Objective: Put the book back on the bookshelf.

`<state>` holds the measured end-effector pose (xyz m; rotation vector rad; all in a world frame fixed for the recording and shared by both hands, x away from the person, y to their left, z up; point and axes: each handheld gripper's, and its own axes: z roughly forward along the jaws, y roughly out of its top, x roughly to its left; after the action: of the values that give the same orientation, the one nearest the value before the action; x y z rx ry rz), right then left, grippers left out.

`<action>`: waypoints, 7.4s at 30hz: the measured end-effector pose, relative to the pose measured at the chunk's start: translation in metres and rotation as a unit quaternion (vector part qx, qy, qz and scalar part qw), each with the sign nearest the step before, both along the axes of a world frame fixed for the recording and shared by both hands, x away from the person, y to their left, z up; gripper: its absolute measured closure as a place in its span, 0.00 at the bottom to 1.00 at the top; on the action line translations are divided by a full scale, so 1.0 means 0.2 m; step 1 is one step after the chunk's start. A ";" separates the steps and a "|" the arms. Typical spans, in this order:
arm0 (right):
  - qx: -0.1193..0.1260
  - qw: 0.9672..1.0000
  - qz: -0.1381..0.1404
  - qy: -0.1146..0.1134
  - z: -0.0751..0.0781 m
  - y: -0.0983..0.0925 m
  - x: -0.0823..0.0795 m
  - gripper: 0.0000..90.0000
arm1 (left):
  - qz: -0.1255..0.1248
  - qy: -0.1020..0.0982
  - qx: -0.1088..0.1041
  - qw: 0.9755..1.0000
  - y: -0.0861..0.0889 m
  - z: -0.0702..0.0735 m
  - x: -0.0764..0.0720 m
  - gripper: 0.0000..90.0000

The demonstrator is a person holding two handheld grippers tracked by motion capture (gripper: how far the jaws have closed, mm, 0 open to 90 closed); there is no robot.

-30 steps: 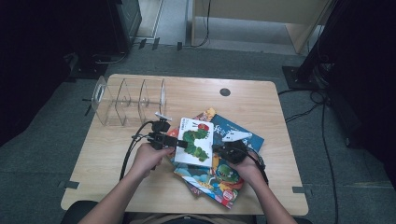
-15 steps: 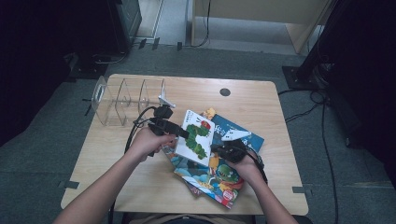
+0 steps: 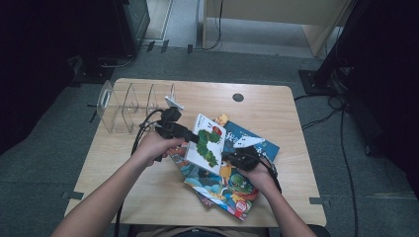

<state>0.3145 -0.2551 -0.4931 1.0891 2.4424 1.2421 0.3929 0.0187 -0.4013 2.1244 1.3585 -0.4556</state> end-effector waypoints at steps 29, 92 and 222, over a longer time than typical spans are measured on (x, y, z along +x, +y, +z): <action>-0.011 1.000 0.022 -0.013 0.00 0.06 -0.01 1.00 | -0.065 0.074 -0.011 0.995 -0.17 -0.13 -0.03 0.70; -0.031 0.998 0.044 -0.033 0.00 0.11 0.07 0.45 | -0.024 0.059 -0.027 0.998 0.02 0.06 0.05 0.85; -0.059 0.996 0.056 -0.033 -0.01 0.15 0.11 0.17 | 0.077 0.014 0.170 0.982 0.48 0.17 0.02 0.85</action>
<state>0.3355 -0.2253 -0.4948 0.8776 2.5202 1.1286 0.3978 0.1144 -0.3666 2.2621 1.7027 -0.2013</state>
